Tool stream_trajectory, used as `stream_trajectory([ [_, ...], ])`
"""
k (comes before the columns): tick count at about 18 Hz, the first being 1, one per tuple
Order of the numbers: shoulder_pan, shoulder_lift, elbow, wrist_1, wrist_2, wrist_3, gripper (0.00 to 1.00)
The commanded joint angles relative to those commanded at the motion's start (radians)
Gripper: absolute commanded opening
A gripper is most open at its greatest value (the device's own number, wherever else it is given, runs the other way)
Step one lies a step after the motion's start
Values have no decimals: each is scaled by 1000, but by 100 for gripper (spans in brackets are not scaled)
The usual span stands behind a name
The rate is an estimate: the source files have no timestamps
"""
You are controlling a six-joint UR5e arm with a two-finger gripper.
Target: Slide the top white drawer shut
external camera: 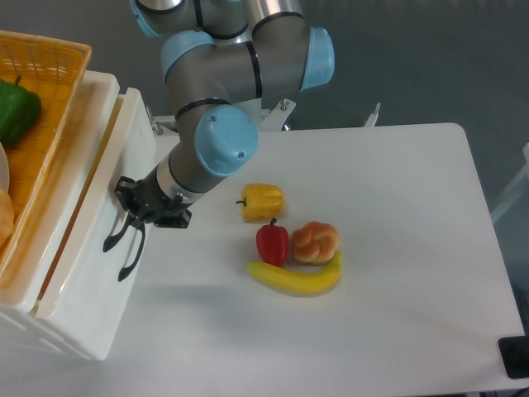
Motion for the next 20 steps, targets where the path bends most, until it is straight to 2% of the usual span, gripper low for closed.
stream_trajectory([
  [17,0,2,11,2,-31,0,0],
  [20,0,0,11,20,-29,0,3],
])
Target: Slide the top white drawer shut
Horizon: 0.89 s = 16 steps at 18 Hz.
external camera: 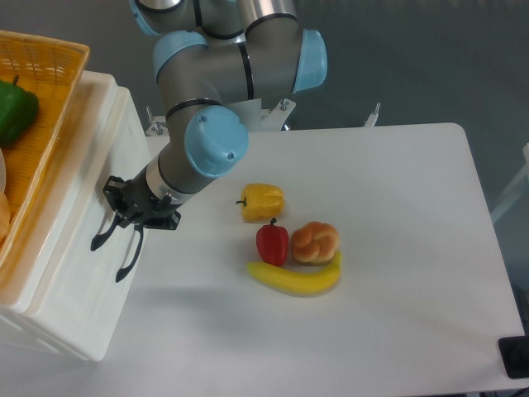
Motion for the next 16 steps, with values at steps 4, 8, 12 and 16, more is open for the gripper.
stream_trajectory([
  [4,20,0,3,18,5,14,39],
  [8,83,11,2,22,11,14,57],
  [12,199,43,6,32,24,23,89],
  [16,282,67,8,51,106,28,100],
])
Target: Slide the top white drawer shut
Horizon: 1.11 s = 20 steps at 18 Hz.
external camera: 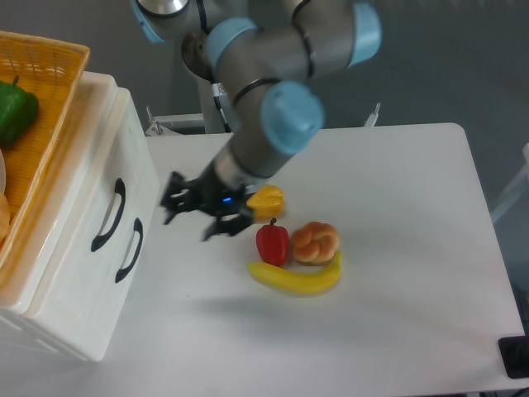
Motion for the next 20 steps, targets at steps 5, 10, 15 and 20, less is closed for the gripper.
stream_trajectory([
  [5,121,14,9,3,72,6,100],
  [10,222,5,15,31,130,265,100],
  [15,288,-38,17,69,279,492,100],
  [20,339,-86,21,98,357,771,100],
])
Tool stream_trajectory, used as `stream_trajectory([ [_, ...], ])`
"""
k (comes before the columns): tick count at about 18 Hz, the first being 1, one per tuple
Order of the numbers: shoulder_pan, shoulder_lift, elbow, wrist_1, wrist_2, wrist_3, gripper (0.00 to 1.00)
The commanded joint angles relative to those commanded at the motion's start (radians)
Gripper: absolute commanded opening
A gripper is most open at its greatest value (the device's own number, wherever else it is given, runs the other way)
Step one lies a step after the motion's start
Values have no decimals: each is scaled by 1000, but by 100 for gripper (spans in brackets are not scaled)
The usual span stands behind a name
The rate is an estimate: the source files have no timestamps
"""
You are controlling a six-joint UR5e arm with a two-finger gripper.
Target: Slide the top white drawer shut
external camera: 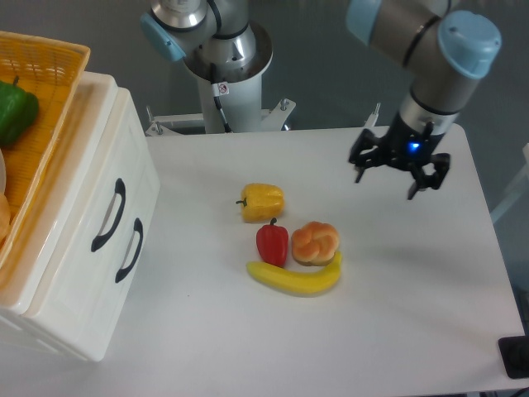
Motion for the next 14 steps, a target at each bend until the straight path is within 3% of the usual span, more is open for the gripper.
stream_trajectory([
  [5,17,-61,34,11,77,138,100],
  [9,17,-86,34,80,80,152,100],
  [14,17,-98,34,84,80,151,100],
])
